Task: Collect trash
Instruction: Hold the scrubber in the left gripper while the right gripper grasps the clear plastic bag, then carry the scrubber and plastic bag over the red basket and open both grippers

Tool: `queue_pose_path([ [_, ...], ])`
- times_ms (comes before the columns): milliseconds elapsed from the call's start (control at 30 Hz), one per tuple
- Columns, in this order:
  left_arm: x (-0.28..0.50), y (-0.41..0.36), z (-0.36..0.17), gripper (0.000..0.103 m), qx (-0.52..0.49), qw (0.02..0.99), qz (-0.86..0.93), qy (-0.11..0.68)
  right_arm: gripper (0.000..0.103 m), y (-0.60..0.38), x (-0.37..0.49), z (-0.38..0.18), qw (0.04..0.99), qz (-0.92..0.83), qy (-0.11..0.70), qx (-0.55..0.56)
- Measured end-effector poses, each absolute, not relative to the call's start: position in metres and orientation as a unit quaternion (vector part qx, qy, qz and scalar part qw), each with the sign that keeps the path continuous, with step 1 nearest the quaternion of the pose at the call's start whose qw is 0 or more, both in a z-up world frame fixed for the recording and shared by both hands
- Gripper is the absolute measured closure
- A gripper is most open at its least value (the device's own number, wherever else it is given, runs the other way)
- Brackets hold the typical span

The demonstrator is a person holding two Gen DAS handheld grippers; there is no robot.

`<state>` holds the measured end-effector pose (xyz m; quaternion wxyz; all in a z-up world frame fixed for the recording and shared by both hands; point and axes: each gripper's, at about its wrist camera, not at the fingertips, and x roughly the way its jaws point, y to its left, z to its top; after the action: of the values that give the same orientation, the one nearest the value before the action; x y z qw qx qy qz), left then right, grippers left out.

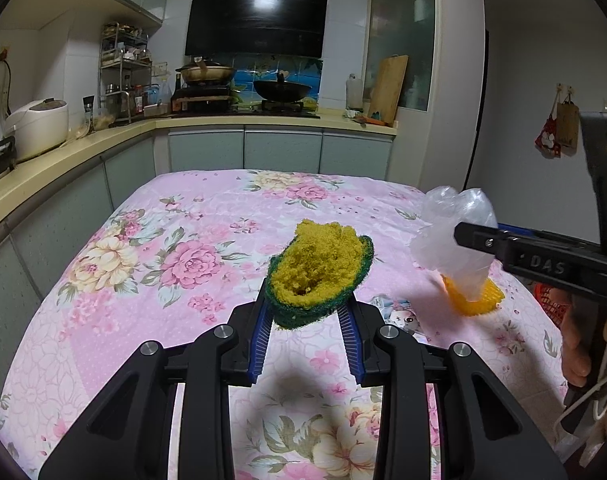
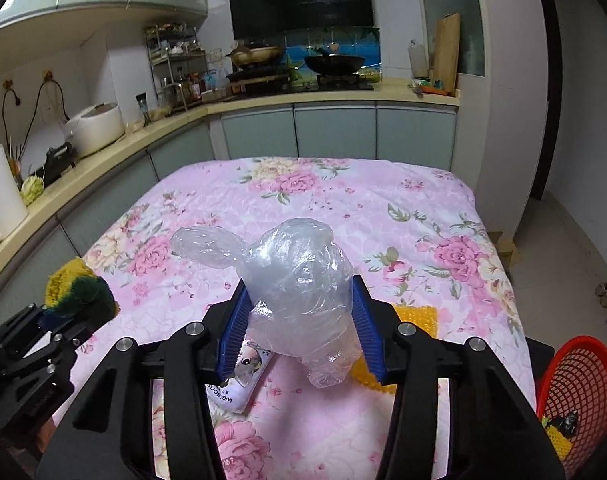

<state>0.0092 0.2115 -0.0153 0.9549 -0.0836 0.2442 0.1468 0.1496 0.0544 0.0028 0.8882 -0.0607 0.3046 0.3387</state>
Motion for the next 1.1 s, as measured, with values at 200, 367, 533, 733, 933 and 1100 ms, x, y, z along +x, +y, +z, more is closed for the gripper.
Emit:
queue_pose_path([
  [200, 0.010, 0.210, -0.013, 0.072, -0.083, 0.956, 0.147, 0.242, 0.055, 0.036, 0.146, 0.014, 0.894, 0.334, 0.294, -0.040],
  [367, 0.012, 0.205, -0.006, 0.072, -0.078, 0.958, 0.144, 0.236, 0.055, 0.019, 0.138, 0.026, 0.896, 0.341, 0.284, -0.016],
  [533, 0.016, 0.197, 0.000, 0.072, -0.069, 0.960, 0.138, 0.232, 0.055, 0.003, 0.132, 0.040, 0.897, 0.348, 0.273, 0.005],
  [733, 0.022, 0.185, 0.007, 0.072, -0.058, 0.964, 0.126, 0.228, 0.055, -0.024, 0.129, 0.055, 0.909, 0.332, 0.252, 0.015],
  [933, 0.033, 0.167, 0.015, 0.072, -0.044, 0.968, 0.107, 0.224, 0.055, -0.051, 0.136, 0.062, 0.920, 0.304, 0.245, 0.023],
  [1100, 0.045, 0.147, 0.024, 0.072, -0.030, 0.971, 0.088, 0.219, 0.055, -0.079, 0.142, 0.064, 0.931, 0.272, 0.240, 0.032],
])
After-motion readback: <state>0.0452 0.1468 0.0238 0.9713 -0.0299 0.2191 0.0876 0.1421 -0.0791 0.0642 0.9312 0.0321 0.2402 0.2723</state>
